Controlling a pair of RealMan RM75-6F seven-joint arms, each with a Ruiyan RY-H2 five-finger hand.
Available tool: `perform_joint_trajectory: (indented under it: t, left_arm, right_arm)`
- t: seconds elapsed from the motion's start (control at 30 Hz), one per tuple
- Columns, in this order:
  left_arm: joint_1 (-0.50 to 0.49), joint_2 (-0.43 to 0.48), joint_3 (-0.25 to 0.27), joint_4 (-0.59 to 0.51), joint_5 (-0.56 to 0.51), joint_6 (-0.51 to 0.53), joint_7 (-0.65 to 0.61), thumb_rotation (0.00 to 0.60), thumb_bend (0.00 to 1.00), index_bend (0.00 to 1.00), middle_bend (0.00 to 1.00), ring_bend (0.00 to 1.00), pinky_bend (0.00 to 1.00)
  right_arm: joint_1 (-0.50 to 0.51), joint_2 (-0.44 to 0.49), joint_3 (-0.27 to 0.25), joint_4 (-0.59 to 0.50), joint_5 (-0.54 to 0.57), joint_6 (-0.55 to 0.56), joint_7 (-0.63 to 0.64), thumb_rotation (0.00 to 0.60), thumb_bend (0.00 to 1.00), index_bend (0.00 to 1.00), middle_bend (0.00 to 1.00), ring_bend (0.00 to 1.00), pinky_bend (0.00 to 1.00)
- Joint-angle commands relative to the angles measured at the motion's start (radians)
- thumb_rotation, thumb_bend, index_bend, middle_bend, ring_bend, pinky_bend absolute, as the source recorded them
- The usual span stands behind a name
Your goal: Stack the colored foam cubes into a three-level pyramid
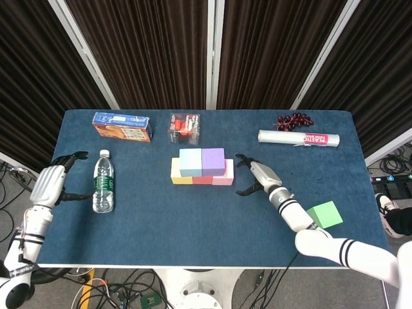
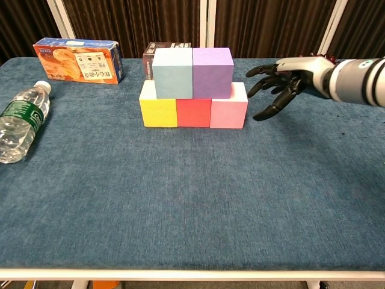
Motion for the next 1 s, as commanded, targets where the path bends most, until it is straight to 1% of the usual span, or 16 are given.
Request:
perform_joint_trajectory:
  t: [0.03, 0.13, 0.27, 0.37, 0.5, 0.67, 0.83, 1.0]
  left_arm:
    - [-0.003, -0.002, 0.000, 0.005, 0.004, 0.002, 0.008, 0.600, 0.05, 0.17, 0.22, 0.18, 0.16]
    - [-0.008, -0.008, 0.001, 0.019, 0.008, 0.003, 0.025, 0.600, 0.05, 0.17, 0.22, 0.18, 0.16]
    - [-0.008, -0.005, 0.010, 0.018, 0.014, -0.002, 0.037, 0.600, 0.05, 0.17, 0.22, 0.18, 0.16]
    - [-0.003, 0.000, 0.009, 0.005, 0.018, 0.010, 0.031, 0.600, 0.05, 0.17, 0.22, 0.18, 0.16]
    - [0.000, 0.007, 0.010, -0.012, 0.027, 0.020, 0.041, 0.600, 0.05, 0.17, 0.22, 0.18, 0.16]
    - [-0.005, 0.014, 0.012, -0.033, 0.028, 0.012, 0.055, 0.600, 0.05, 0.17, 0.22, 0.18, 0.16]
    - [-0.014, 0.007, 0.011, -0.041, 0.021, 0.002, 0.068, 0.600, 0.05, 0.17, 0.22, 0.18, 0.16]
    - [-0.015, 0.003, 0.023, -0.056, 0.040, 0.004, 0.082, 0.600, 0.05, 0.17, 0.22, 0.18, 0.16]
  right_arm:
    - [-0.026, 0.075, -0.004, -0.076, -0.013, 0.033, -0.010, 0.600, 0.10, 0.00, 0.19, 0.00, 0.00]
    - [-0.059, 0.163, 0.004, -0.166, -0.047, 0.074, -0.009, 0.600, 0.10, 0.00, 0.19, 0.00, 0.00]
    - [-0.126, 0.305, 0.011, -0.307, -0.131, 0.143, 0.002, 0.600, 0.10, 0.00, 0.19, 0.00, 0.00]
    - [-0.180, 0.412, -0.004, -0.394, -0.213, 0.193, -0.011, 0.600, 0.10, 0.00, 0.19, 0.00, 0.00]
    - [-0.255, 0.516, -0.037, -0.465, -0.301, 0.268, -0.029, 0.600, 0.10, 0.00, 0.19, 0.00, 0.00]
    - [-0.356, 0.589, -0.107, -0.492, -0.423, 0.335, -0.003, 0.600, 0.10, 0.00, 0.19, 0.00, 0.00]
    - [-0.433, 0.584, -0.146, -0.437, -0.507, 0.407, 0.074, 0.600, 0.10, 0.00, 0.19, 0.00, 0.00]
    - [-0.470, 0.587, -0.205, -0.386, -0.597, 0.393, 0.133, 0.600, 0.10, 0.00, 0.19, 0.00, 0.00]
